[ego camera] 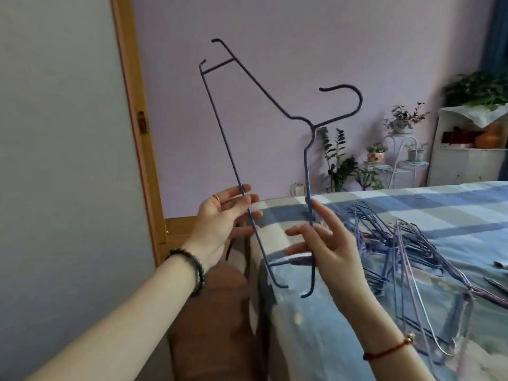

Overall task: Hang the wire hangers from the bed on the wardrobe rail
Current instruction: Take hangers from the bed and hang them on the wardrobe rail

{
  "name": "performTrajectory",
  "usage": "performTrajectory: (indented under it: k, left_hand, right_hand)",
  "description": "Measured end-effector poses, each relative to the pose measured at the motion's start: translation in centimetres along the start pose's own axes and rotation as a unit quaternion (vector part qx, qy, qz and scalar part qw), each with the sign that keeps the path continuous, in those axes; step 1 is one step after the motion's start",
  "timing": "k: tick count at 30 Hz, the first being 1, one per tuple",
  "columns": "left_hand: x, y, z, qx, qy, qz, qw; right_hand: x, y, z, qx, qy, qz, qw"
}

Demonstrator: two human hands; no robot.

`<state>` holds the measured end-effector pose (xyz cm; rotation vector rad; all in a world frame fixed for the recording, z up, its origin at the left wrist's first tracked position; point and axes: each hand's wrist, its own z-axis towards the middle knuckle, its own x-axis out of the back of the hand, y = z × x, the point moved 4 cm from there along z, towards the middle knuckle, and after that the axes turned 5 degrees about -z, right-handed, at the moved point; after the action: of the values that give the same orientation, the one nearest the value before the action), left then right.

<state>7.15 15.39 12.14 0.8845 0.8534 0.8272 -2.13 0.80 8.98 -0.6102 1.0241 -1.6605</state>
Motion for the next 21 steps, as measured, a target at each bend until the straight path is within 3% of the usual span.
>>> performTrajectory:
  k: [12,21]
  left_hand:
    - [18.6,16.3,-6.7,-0.126,0.219,0.032,0.967]
    - [30.0,26.4,-17.8,-0.185,0.385,0.058,0.902]
  right_hand:
    - [-22.4,-4.8,0.3,0.040,-0.232,0.125,0.964]
    - [-38.8,-10.6,-5.3,0.048,-0.401,0.209,0.890]
